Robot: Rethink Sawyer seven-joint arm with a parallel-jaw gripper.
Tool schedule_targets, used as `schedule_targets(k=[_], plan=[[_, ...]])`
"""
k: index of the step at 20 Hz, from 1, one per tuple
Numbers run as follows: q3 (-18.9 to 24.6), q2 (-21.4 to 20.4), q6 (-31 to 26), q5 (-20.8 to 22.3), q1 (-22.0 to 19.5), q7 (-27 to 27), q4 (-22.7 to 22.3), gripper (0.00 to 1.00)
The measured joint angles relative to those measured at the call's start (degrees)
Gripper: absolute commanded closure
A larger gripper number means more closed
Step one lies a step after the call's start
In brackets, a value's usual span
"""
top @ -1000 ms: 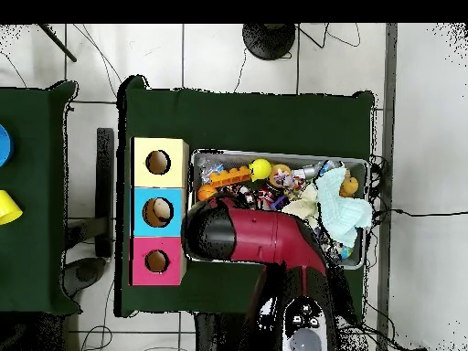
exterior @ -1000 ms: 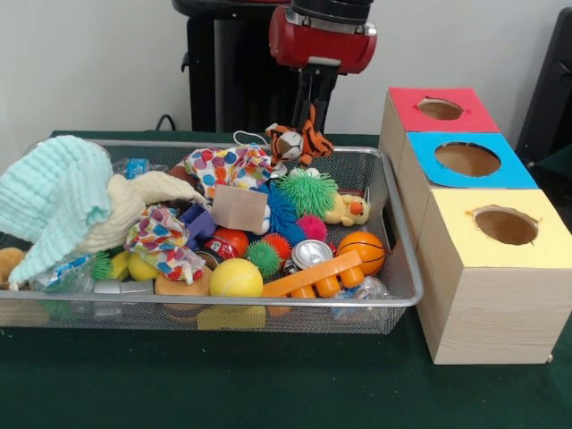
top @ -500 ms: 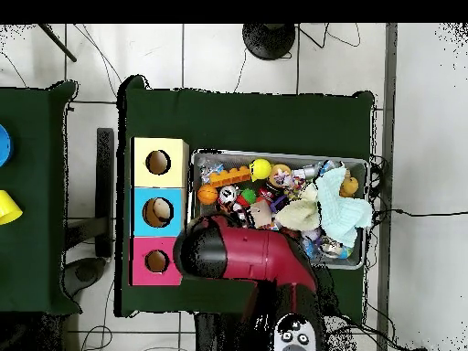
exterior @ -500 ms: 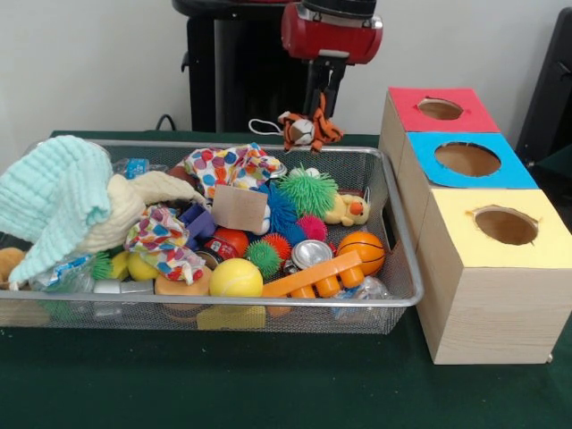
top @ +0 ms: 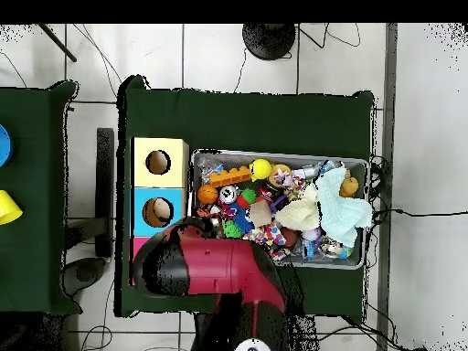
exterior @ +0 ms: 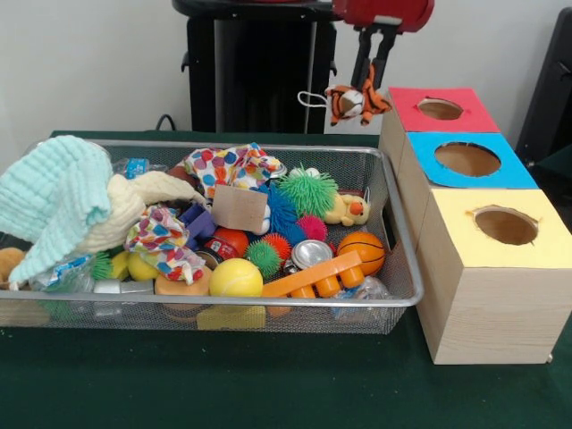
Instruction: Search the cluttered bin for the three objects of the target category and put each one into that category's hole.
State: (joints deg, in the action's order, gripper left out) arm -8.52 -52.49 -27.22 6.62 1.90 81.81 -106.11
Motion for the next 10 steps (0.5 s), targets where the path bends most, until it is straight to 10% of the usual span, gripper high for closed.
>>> schedule_targets(k=[10], plan=[[-1.49, -2.18, -3.58, -0.22, 2.52, 0.00, 0.01, 1.00]])
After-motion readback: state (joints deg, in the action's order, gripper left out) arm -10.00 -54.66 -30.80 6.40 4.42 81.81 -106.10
